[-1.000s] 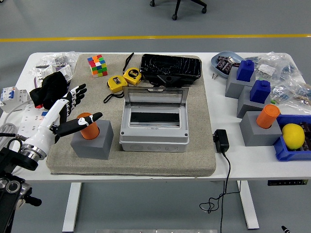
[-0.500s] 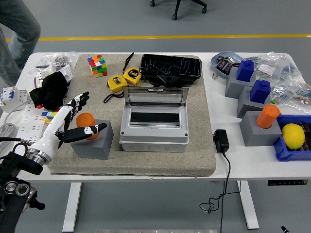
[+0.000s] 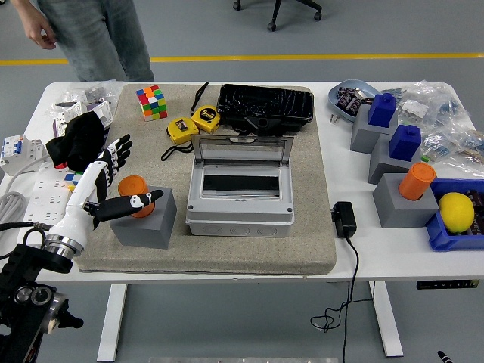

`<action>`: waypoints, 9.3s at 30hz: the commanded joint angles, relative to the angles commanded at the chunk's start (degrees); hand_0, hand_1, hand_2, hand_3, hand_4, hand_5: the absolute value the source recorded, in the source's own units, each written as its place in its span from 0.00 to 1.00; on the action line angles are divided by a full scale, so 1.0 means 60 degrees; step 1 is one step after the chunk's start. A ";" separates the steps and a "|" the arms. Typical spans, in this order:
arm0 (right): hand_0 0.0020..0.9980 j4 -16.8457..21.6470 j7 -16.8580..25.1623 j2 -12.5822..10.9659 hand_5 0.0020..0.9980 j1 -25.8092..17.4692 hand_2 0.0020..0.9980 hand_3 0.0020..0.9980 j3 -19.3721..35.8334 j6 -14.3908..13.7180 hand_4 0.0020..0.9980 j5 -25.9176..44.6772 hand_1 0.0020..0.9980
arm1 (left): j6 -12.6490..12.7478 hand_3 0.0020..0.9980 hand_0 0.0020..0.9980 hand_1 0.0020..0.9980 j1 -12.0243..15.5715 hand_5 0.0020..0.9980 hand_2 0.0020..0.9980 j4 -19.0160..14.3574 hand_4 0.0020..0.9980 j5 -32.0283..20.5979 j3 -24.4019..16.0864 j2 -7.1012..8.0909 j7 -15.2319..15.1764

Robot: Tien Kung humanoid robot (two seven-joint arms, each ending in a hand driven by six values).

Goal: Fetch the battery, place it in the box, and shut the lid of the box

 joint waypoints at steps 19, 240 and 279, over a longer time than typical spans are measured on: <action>0.77 -0.0005 0.0040 0.0030 1.00 0.0002 0.73 0.77 0.0007 0.0017 1.00 0.0034 0.72 | 0.0318 0.66 0.72 0.76 0.0094 0.00 0.68 0.0366 1.00 -0.1212 0.0486 0.0016 -0.0434; 0.77 -0.0053 -0.0056 -0.0159 1.00 0.0287 0.73 0.77 -0.1016 0.0121 1.00 0.0617 0.72 | 0.4411 0.69 0.78 0.73 -0.7019 1.00 0.69 0.6130 0.96 0.5006 0.8330 -0.0181 -0.1765; 0.77 -0.0045 -0.0065 -0.0122 1.00 0.0278 0.73 0.77 -0.0835 0.0101 1.00 0.0558 0.72 | -0.0309 0.75 0.79 0.83 -0.6209 0.93 0.79 0.1087 1.00 -0.5036 0.3547 0.0109 -0.0052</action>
